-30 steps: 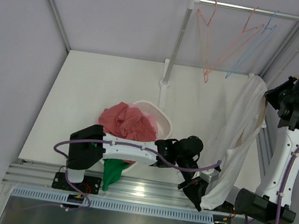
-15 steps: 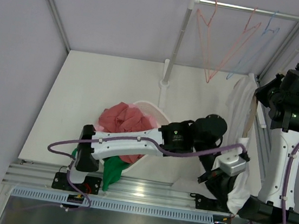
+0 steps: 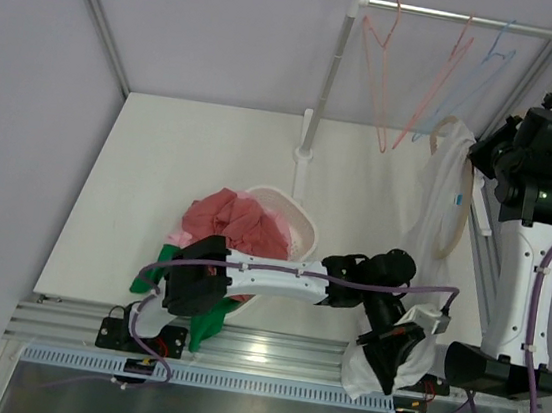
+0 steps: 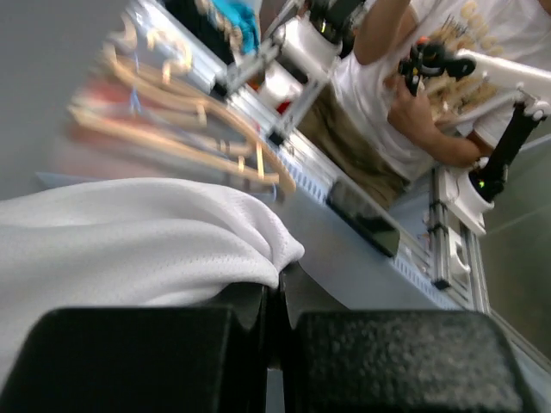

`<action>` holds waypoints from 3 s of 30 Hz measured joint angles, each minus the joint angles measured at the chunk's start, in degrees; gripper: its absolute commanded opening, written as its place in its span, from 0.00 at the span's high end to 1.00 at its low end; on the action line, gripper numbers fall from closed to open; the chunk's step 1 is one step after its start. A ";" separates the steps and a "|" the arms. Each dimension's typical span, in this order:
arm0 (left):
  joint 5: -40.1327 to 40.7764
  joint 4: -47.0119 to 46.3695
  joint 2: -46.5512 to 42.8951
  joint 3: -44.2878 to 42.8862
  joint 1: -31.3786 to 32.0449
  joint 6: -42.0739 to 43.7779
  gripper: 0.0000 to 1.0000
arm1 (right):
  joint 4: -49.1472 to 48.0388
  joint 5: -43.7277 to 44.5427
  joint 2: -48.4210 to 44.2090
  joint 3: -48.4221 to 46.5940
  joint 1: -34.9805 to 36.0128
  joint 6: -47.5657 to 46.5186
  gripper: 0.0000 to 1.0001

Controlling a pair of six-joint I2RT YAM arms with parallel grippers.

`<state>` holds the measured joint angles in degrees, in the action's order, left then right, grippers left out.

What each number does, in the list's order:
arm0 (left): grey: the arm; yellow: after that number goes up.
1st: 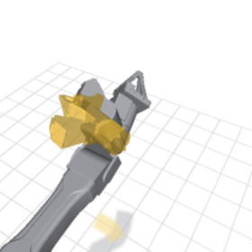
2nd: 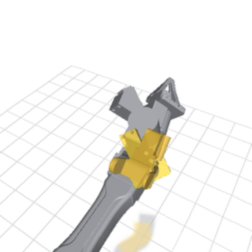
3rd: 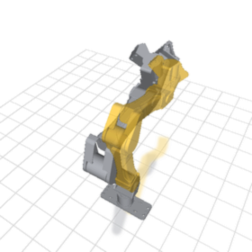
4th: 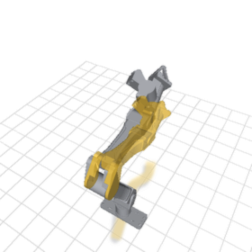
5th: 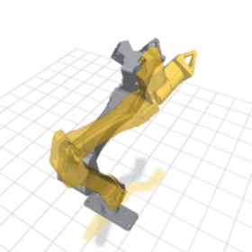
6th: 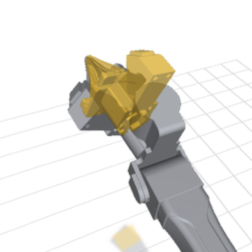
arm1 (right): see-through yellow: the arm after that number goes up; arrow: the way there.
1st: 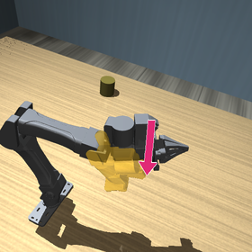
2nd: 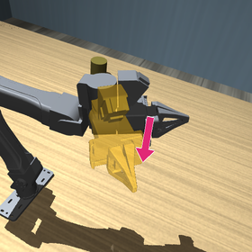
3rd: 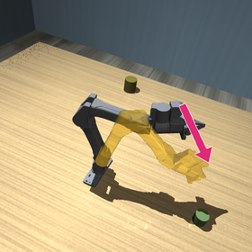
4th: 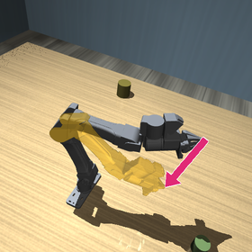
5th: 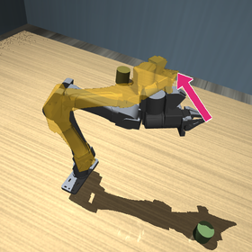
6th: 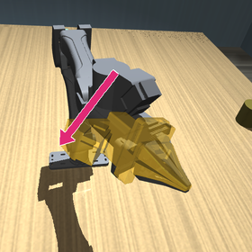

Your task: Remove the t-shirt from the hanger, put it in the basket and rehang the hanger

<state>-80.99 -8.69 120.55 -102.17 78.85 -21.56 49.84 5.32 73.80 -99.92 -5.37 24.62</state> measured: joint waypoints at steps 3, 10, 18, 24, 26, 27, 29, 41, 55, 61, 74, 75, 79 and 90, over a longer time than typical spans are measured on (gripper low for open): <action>0.44 7.61 0.00 7.67 -0.59 8.52 0.99 | 4.68 -1.57 2.51 -5.53 0.02 -0.44 1.00; 0.00 12.13 -8.35 18.36 -6.88 16.15 0.99 | 9.27 -2.97 2.75 -9.60 0.28 -1.40 1.00; 8.55 -4.28 -15.91 21.16 -18.05 4.31 0.99 | 10.01 -3.34 -3.63 -6.40 0.26 -3.15 1.00; 21.07 -10.05 -13.29 19.76 -23.43 -1.75 0.99 | 13.88 -8.11 -9.94 -5.11 0.37 -3.78 1.00; 25.57 -10.03 -12.15 19.10 -23.52 -2.75 0.99 | 15.47 -9.35 -11.96 -4.33 0.83 -3.67 1.00; 27.50 -10.03 -11.76 19.08 -23.52 -3.50 0.99 | 16.26 -10.08 -13.14 -3.61 1.07 -3.48 1.00; 31.21 -10.05 -10.99 19.08 -23.65 -5.27 0.99 | 17.77 -11.78 -15.37 -2.05 1.36 -2.93 1.00; 60.74 -6.60 -13.29 25.66 -29.16 -10.62 0.99 | 26.38 -19.87 -22.12 2.58 1.55 -1.75 1.00; 68.41 -0.70 -25.14 32.00 -33.90 -10.36 0.99 | 23.78 -10.12 -23.19 1.22 1.55 -2.86 1.00; 64.08 9.79 -38.25 26.38 -27.96 -6.62 0.99 | 16.33 1.99 -21.33 10.62 1.55 -3.87 1.00; 54.86 28.44 -40.72 -15.76 -41.11 1.09 0.99 | -4.74 4.92 3.54 -8.09 0.79 -9.03 1.00; 54.88 28.94 -40.41 -18.49 -42.12 1.95 0.99 | -7.06 4.22 5.11 -9.27 0.28 -9.44 1.00; 54.93 29.90 -42.34 -21.05 -45.66 5.31 0.99 | -13.57 1.14 11.85 -13.75 -3.28 -10.47 1.00; 57.09 25.38 -51.60 6.10 -50.12 8.00 0.99 | -18.71 -6.95 34.67 -35.98 -8.66 -10.73 1.00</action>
<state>-23.90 16.69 68.95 -96.07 28.73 -13.56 31.14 -1.63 108.47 -135.90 -14.02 13.89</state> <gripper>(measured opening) 0.014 0.077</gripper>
